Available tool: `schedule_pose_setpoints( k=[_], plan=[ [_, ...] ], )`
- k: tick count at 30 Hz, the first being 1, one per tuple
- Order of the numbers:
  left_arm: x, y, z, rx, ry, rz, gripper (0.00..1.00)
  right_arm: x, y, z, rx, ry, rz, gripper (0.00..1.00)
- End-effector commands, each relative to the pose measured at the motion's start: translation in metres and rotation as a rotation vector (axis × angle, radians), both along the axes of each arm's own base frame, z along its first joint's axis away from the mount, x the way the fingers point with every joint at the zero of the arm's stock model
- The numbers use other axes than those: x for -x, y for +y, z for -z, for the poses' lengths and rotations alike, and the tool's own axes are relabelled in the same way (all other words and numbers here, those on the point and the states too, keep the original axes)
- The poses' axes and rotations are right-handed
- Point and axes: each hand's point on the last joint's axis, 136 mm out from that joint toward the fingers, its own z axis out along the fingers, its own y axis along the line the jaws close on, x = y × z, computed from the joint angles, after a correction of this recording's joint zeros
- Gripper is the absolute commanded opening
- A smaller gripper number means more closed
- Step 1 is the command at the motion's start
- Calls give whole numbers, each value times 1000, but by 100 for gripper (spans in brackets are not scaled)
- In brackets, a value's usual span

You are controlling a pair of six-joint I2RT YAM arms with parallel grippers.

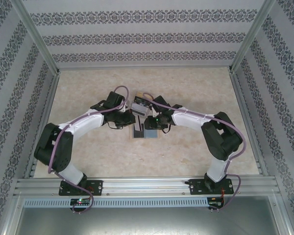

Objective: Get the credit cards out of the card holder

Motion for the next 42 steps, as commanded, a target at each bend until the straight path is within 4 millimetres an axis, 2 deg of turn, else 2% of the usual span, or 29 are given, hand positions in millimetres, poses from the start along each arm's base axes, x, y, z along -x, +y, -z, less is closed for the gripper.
schedule_pose_setpoints(
  k=[1, 5, 9, 15, 18, 23, 27, 32, 37, 42],
  plan=[
    [-2, 23, -18, -66, -68, -38, 0, -13, 17, -60, -161, -144, -55, 48],
    [-12, 30, -51, -42, -214, -93, 0, -17, 25, -94, -262, -218, -73, 60],
    [-19, 19, -78, 71, -301, -109, 0, -23, 28, -114, -401, -218, -62, 69],
    [-24, 0, -113, 257, -347, -77, 0, -33, 30, -148, -640, -173, -56, 73],
    [-28, -2, -123, 325, -346, -76, 0, -37, 33, -162, -730, -143, -67, 74],
    [-37, 0, -132, 437, -346, -102, 0, -37, 42, -165, -780, -87, -89, 73],
    [-40, 2, -134, 474, -343, -116, 0, -38, 43, -179, -838, -101, -95, 71],
    [-41, 6, -135, 495, -335, -130, 0, -39, 44, -194, -905, -136, -119, 54],
    [-40, 9, -132, 508, -323, -135, 0, -41, 39, -198, -954, -144, -103, 40],
    [-40, 8, -128, 528, -306, -138, 0, -37, 42, -200, -961, -141, -136, 20]
  ],
)
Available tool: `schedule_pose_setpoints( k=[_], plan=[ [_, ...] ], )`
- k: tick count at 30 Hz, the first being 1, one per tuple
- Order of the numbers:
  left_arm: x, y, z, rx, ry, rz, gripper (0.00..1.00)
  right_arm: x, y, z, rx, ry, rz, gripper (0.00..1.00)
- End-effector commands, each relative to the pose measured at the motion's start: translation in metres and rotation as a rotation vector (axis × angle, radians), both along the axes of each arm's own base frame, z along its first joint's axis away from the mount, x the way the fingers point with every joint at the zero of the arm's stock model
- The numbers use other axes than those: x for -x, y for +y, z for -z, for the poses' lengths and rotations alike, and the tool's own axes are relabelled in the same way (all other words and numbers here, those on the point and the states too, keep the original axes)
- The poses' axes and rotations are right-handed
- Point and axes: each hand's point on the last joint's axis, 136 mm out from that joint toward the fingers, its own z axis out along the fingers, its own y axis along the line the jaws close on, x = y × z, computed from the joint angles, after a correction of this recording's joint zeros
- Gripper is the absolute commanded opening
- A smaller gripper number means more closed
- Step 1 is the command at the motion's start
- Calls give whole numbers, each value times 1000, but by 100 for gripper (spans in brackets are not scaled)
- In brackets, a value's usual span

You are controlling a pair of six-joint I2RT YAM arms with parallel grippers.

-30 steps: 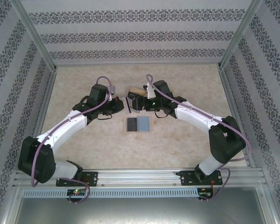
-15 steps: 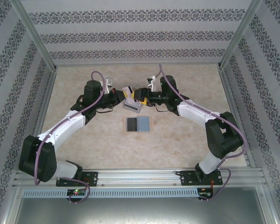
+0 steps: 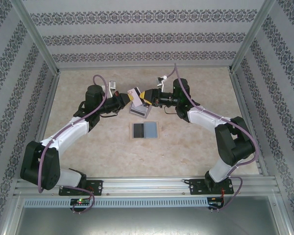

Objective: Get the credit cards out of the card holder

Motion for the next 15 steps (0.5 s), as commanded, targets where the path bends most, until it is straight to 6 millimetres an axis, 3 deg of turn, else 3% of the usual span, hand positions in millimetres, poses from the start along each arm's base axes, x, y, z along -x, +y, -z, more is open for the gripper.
schedule_pose_setpoints(
  k=[1, 4, 9, 15],
  plan=[
    [-2, 1, 0, 28, -1, 4, 0, 8, 7, -17, -51, -75, -63, 16],
    [-1, 3, 5, 21, 28, -3, 5, 6, 7, -13, -35, -76, -56, 0],
    [1, 22, 32, -88, 152, -71, 45, -1, 1, 6, 78, -93, -16, 0],
    [13, 64, 78, -338, 307, -152, 77, -17, -14, 35, 330, -229, 44, 0]
  ],
)
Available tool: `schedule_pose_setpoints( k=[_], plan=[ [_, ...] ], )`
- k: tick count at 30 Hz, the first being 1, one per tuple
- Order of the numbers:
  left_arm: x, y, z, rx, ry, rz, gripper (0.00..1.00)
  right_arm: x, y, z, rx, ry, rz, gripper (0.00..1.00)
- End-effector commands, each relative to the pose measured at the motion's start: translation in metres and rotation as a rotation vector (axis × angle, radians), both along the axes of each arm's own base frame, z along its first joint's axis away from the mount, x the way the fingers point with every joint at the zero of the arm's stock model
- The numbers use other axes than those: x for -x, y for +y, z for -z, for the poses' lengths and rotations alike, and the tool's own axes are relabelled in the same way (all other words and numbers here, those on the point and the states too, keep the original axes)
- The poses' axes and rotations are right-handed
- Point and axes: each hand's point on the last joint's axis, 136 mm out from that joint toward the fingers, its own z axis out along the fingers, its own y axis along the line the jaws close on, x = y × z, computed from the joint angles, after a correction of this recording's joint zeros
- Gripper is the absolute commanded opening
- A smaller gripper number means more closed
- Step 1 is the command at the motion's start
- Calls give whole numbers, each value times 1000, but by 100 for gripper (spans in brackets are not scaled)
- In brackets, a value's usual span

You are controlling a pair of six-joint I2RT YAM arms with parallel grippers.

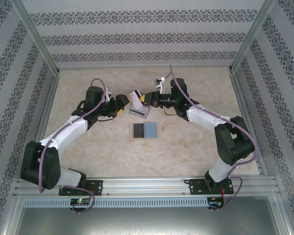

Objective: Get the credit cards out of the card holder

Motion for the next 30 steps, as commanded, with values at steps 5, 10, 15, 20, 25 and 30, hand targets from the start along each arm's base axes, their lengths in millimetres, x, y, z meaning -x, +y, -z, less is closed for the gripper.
schedule_pose_setpoints(
  k=[5, 10, 15, 20, 25, 30],
  plan=[
    [18, 64, 45, -332, 144, -81, 95, -24, -24, 36, 473, -305, 24, 0],
    [25, 81, 53, -404, 159, -98, 99, -38, -20, 53, 611, -460, -75, 0],
    [29, 83, 60, -398, 177, -91, 99, -49, -3, 69, 654, -554, -221, 0],
    [32, 81, 66, -378, 193, -83, 99, -54, 7, 77, 662, -576, -303, 0],
    [32, 78, 69, -362, 201, -73, 99, -50, 13, 94, 668, -581, -381, 0],
    [30, 75, 71, -347, 201, -62, 99, -49, 14, 108, 686, -570, -422, 0]
  ],
)
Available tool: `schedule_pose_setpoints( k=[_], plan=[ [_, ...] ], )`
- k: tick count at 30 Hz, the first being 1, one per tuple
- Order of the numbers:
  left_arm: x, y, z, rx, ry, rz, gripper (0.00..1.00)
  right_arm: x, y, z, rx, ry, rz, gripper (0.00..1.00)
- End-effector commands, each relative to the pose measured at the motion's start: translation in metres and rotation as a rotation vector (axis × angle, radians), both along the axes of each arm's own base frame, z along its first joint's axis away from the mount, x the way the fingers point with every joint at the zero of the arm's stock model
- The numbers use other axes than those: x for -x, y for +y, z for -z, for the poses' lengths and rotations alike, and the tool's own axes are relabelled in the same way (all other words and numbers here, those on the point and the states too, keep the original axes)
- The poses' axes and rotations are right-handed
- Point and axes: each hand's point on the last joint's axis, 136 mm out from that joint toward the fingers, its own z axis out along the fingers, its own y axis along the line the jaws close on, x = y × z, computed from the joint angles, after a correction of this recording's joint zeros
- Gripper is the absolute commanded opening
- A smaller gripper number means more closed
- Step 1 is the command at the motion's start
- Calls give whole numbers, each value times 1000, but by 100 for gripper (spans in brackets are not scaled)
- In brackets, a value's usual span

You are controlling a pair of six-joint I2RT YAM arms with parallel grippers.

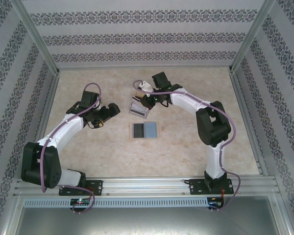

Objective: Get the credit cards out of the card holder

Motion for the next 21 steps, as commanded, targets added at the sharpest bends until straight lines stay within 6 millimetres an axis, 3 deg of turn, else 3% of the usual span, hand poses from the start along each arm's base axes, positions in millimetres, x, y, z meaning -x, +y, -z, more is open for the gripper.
schedule_pose_setpoints(
  k=[1, 7, 11, 15, 21],
  plan=[
    [3, 2, 7, 9, 20, 11, 99, 7, 6, 9, 25, 6, -67, 0],
    [2, 0, 7, 18, 21, 19, 99, 3, 2, 15, 70, -14, -60, 0],
    [1, -1, 7, 25, 24, 19, 99, 4, 1, 13, 84, -17, -58, 13],
    [0, -1, 8, 27, 28, 19, 99, 6, 3, -8, 53, 6, -26, 32],
    [0, -5, 2, 61, 17, 22, 99, 4, -12, -48, 5, -2, 154, 43]
  ],
)
